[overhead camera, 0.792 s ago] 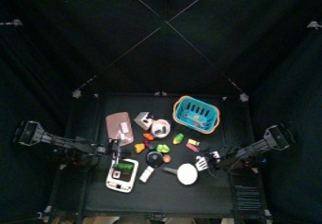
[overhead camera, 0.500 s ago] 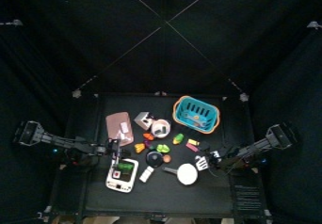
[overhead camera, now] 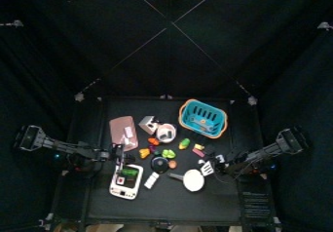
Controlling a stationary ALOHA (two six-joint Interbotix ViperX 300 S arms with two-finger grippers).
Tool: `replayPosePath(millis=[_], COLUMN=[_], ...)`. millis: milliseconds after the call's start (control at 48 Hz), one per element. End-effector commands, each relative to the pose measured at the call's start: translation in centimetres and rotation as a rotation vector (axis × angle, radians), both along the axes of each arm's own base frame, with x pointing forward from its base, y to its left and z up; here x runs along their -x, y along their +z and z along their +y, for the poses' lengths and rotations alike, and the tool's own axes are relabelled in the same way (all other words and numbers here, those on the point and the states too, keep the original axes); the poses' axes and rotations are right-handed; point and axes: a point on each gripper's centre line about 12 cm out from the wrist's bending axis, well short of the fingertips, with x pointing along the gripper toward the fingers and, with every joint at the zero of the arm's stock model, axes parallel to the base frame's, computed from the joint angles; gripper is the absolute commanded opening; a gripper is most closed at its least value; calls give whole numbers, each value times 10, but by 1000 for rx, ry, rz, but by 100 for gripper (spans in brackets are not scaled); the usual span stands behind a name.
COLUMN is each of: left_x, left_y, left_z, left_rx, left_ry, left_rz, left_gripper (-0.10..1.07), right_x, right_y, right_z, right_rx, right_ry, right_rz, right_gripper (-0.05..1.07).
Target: Place egg in pan
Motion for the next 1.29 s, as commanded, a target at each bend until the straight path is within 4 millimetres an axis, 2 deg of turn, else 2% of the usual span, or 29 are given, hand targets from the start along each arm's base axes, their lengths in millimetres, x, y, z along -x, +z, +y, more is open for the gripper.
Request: replayPosePath(millis=[0,500,667,1000,1271], left_x=[-3,-2,-2,0,0], left_y=[4,3,2,0,-1], left_z=[-1,-1,0,0,0], left_rx=[1,1,1,1,1], left_ry=[-1,-1,0,-1,-1], left_rz=[-15,-14,-8,-1,2], left_gripper=[12,12,12,12,12], right_x=[-6,-11,-20,-49,-49], right_y=[11,13,11,-17,-26], right_z=[0,1,11,41,55], right_rx=[-11,-29,-72,-168,-155], right_ry=[-2,6,55,208,272], right_rz=[-41,-69,-99,-119,-90], right_gripper=[61,61,61,61,62])
